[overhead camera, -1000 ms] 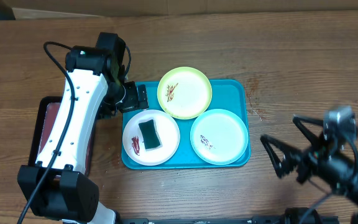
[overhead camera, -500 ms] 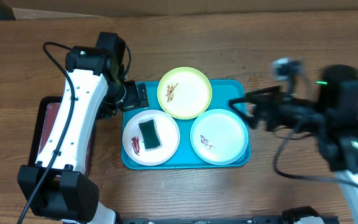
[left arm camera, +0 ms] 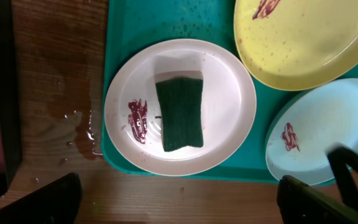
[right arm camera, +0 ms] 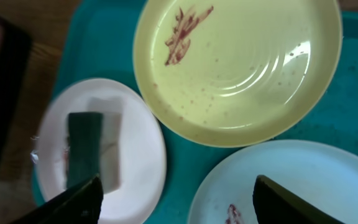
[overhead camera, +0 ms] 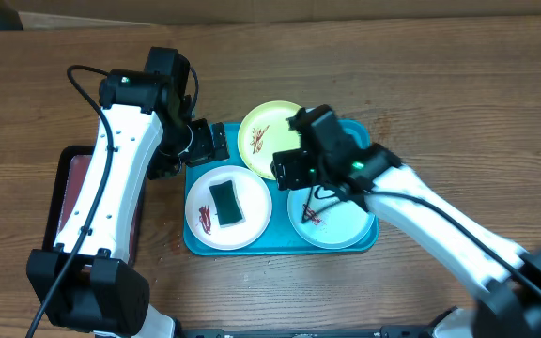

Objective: Clean dirty plates on tray and stack at the side
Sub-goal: 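Move the right gripper over the tray toward the light-blue plate, then grasp the sponge again with the left gripper and scrub the white plate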

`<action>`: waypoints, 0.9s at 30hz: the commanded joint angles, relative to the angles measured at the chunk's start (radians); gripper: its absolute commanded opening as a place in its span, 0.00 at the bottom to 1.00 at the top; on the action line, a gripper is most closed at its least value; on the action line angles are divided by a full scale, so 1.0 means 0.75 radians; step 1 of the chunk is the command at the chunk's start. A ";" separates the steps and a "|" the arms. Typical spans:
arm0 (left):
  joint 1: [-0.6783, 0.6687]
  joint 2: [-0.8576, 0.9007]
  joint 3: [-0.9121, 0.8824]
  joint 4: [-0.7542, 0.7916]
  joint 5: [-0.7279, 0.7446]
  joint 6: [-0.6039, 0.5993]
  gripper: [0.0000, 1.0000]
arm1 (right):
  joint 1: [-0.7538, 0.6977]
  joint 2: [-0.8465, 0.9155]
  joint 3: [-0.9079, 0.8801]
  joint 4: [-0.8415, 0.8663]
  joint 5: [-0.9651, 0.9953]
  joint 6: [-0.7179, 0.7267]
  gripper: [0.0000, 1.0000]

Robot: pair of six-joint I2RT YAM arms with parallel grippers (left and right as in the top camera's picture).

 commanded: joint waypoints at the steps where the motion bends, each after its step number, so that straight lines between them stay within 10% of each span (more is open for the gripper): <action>1: -0.004 0.000 0.004 -0.001 0.011 -0.009 1.00 | 0.003 0.120 0.020 0.063 -0.085 0.014 0.62; 15: -0.006 0.004 0.004 0.036 0.013 -0.010 0.99 | 0.120 0.211 -0.017 0.241 -0.084 0.062 0.32; 27: -0.005 0.024 0.004 0.060 0.010 -0.010 1.00 | 0.141 0.311 -0.034 0.240 0.052 0.149 0.33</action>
